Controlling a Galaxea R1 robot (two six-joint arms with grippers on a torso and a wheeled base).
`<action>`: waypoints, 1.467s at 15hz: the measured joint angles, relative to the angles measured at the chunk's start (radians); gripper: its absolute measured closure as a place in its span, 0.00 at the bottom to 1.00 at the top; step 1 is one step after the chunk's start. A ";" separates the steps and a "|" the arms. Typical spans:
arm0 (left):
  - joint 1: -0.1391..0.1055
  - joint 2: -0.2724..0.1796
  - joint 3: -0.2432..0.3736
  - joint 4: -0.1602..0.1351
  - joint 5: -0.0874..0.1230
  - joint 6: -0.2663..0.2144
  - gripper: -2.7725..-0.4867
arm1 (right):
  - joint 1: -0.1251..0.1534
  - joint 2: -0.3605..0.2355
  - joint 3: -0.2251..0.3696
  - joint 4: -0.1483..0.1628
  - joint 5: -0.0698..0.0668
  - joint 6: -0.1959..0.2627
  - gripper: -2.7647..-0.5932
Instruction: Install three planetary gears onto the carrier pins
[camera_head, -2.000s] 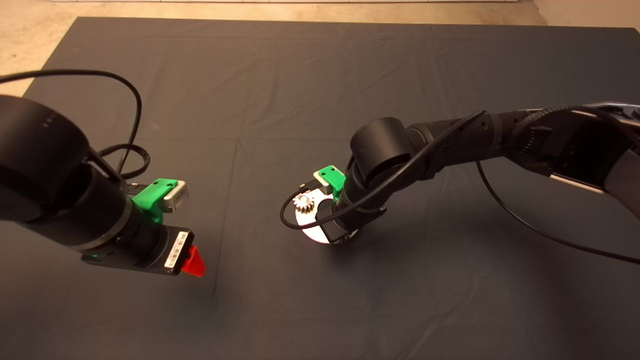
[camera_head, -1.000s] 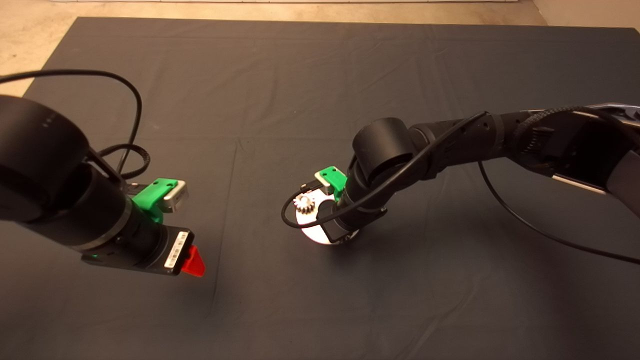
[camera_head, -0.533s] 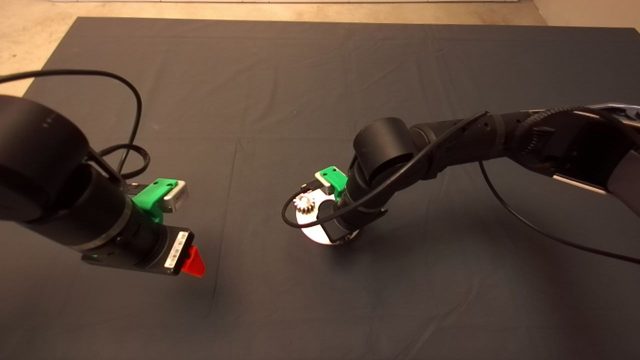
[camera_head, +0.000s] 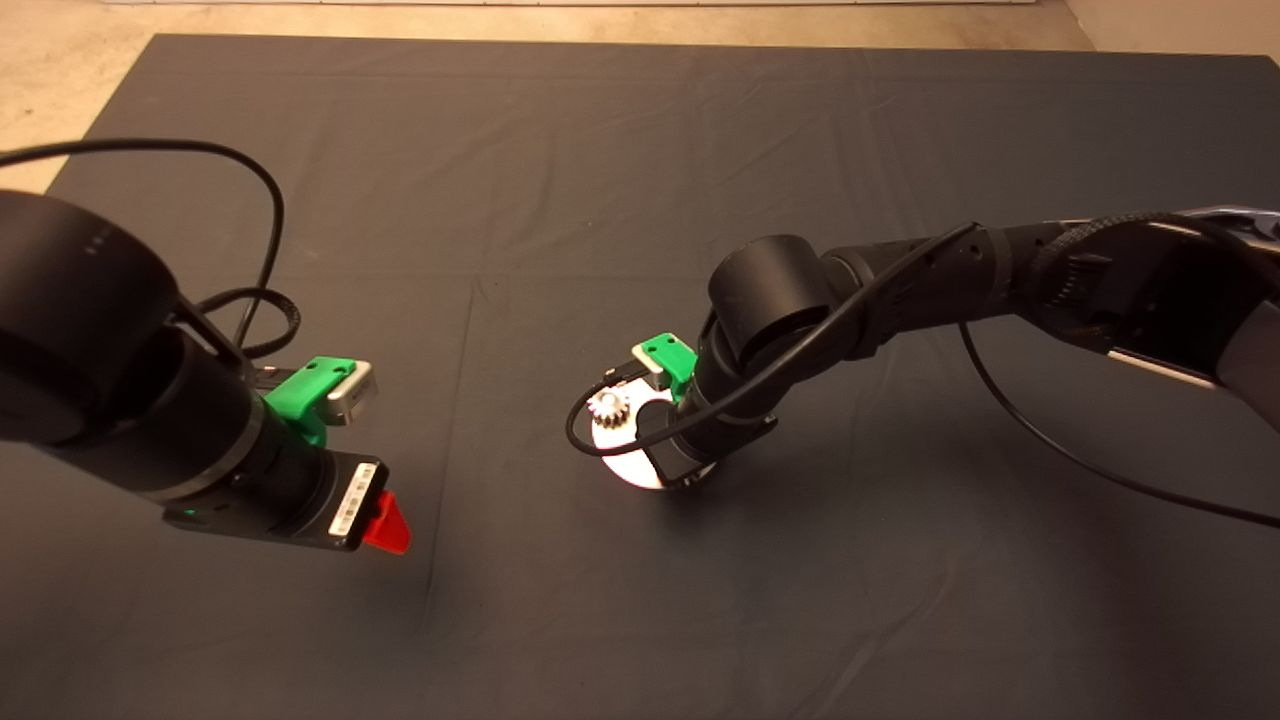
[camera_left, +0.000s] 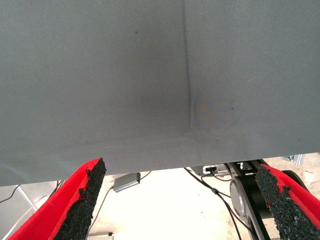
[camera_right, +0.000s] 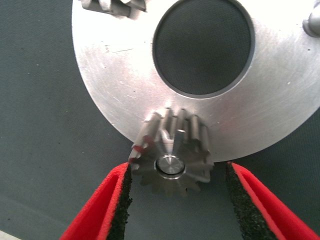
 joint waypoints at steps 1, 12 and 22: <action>0.000 0.000 0.000 0.000 0.000 0.000 0.26 | 0.000 0.000 0.001 0.000 0.000 0.000 0.61; 0.000 0.000 0.001 0.000 0.000 0.000 0.26 | 0.092 -0.013 0.021 0.000 0.001 0.012 0.41; 0.000 0.000 0.007 -0.002 0.000 0.000 0.26 | 0.102 -0.089 0.020 0.000 0.000 0.106 0.23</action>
